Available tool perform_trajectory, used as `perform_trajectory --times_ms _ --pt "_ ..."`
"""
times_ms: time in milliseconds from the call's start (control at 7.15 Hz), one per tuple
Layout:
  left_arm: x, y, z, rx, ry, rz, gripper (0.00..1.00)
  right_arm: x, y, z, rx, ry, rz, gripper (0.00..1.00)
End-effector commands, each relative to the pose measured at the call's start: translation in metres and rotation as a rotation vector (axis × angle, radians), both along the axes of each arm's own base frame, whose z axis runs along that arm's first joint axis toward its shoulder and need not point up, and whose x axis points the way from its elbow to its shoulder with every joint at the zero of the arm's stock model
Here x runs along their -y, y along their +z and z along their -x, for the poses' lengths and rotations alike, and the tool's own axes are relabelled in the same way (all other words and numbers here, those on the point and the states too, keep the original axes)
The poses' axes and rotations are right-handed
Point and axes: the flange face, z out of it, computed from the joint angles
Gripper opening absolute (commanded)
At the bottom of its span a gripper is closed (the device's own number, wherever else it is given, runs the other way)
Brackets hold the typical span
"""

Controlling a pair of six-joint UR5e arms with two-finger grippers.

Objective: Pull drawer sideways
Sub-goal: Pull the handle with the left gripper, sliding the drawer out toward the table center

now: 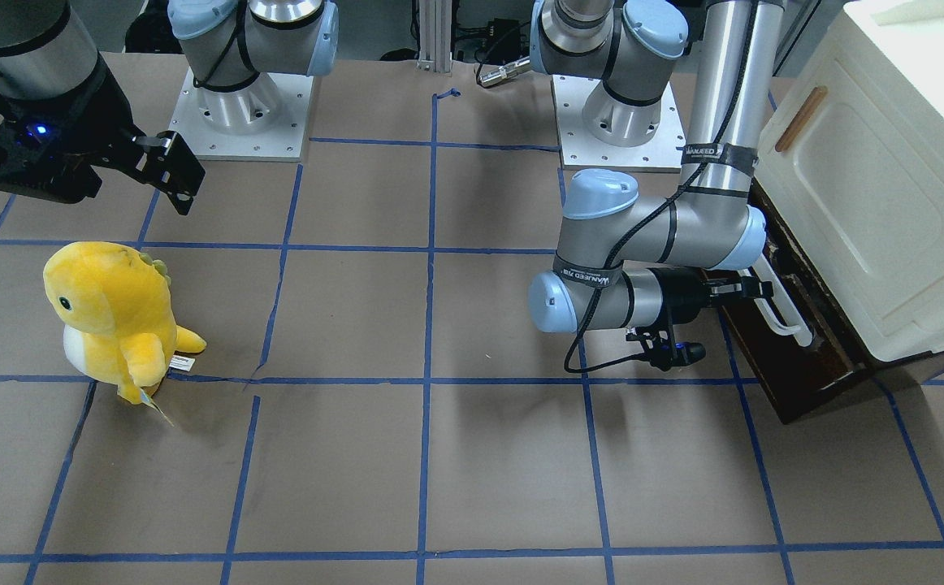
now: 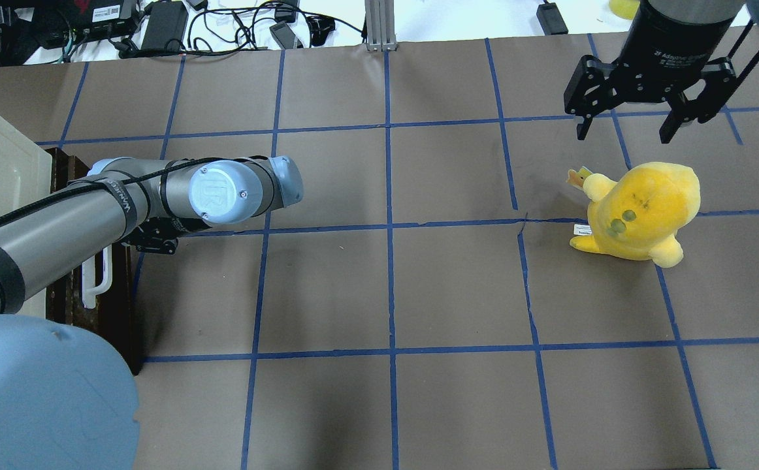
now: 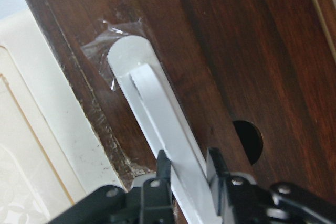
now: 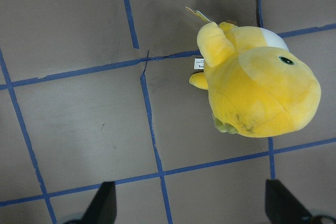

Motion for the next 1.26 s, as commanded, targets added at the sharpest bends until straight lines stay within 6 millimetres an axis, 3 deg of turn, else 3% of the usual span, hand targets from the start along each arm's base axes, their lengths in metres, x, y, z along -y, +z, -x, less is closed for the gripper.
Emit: perform_trajectory --times_ms 0,1118 --pt "-0.003 -0.001 0.023 0.001 -0.048 0.007 0.27 0.0 0.0 0.0 0.0 0.0 0.0 1.0" --pt "-0.012 0.003 0.06 -0.004 -0.12 0.007 0.27 0.0 0.0 0.0 0.0 0.0 0.0 1.0"
